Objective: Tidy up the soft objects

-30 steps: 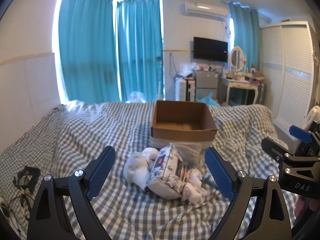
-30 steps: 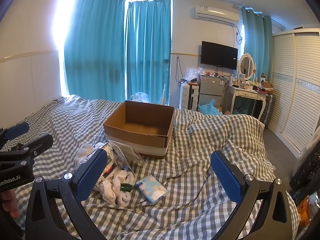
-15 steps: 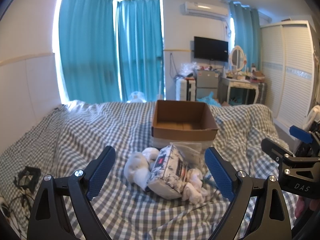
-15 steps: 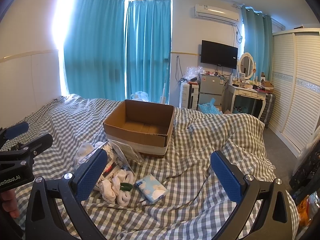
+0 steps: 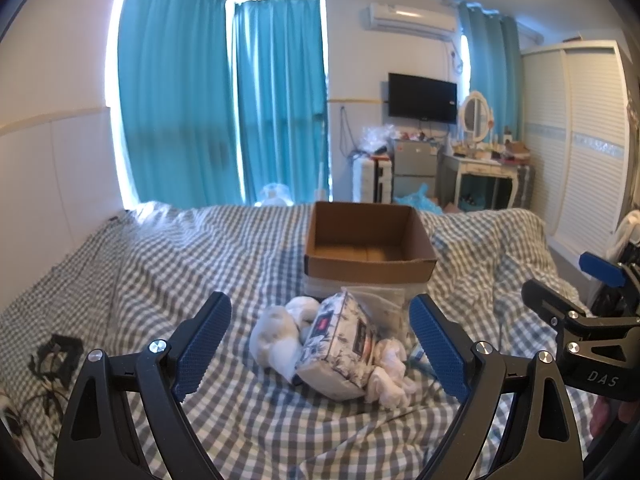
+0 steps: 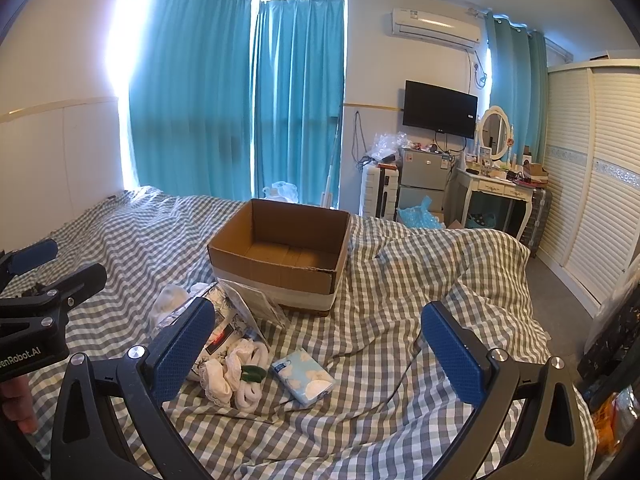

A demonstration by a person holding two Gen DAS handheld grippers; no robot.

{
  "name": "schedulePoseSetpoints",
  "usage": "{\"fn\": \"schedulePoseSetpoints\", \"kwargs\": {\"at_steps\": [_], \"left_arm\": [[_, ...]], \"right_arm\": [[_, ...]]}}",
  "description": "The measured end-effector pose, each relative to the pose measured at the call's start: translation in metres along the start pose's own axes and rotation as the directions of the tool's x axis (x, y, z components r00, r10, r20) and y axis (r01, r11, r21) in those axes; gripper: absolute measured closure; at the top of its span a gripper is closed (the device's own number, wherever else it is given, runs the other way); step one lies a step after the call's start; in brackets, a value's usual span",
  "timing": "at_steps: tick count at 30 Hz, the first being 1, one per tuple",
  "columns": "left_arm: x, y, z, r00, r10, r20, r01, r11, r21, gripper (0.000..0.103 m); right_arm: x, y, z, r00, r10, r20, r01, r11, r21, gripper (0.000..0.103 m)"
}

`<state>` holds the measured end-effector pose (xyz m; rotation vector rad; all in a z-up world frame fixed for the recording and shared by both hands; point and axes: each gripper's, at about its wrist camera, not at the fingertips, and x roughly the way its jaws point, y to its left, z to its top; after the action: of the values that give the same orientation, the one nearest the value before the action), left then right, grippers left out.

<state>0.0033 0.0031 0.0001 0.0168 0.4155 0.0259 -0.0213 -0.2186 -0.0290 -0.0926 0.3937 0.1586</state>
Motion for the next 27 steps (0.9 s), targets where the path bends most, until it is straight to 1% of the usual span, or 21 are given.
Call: {"fn": "schedulePoseSetpoints", "kwargs": {"at_steps": [18,21,27], "left_arm": [[-0.005,0.002,0.003,1.000,0.004,0.009,-0.004,1.000,0.001,0.011],[-0.009,0.002,0.008,1.000,0.011,0.025,-0.011,1.000,-0.002,0.011],[-0.010,0.002,0.018,0.999,-0.016,0.050,0.017,1.000,-0.011,0.011]], "right_arm": [[-0.001,0.001,-0.001,1.000,0.002,0.002,-0.002,1.000,-0.006,0.000],[-0.003,0.000,0.000,1.000,0.000,0.005,0.000,1.000,-0.015,0.000],[-0.002,0.001,0.009,1.000,0.008,0.000,-0.008,0.998,-0.058,0.000]]}}
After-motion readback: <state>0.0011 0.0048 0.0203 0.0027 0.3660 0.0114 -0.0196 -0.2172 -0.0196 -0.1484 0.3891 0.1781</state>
